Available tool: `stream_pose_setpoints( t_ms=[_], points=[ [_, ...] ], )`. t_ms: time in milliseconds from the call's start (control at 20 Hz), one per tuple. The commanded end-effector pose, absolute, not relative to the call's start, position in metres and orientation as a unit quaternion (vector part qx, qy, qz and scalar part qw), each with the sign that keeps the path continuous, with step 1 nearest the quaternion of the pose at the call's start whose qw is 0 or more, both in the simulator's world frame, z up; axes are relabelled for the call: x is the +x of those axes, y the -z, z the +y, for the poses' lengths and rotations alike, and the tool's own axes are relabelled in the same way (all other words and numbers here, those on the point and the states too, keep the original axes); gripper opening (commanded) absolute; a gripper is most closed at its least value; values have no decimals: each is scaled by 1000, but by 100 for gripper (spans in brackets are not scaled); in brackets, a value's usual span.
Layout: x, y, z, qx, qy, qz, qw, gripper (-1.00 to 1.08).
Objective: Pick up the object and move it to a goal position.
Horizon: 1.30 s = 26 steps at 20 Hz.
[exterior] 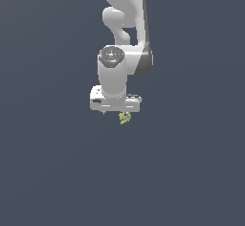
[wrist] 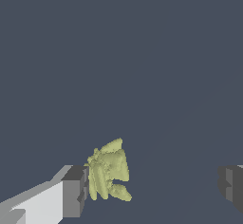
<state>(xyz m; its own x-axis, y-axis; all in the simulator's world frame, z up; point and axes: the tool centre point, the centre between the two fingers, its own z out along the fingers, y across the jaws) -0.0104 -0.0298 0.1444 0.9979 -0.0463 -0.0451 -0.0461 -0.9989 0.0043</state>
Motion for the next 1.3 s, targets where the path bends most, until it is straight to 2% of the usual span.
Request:
stream_pose_setpoints(
  t_ms=[0, 700, 1250],
  points=[
    [-10, -144, -30, 999, 23, -23, 2, 100],
    [-2, -153, -44, 1000, 11, -26, -5, 100],
    [-27, -124, -18, 1000, 6, 18, -2, 100]
  ],
)
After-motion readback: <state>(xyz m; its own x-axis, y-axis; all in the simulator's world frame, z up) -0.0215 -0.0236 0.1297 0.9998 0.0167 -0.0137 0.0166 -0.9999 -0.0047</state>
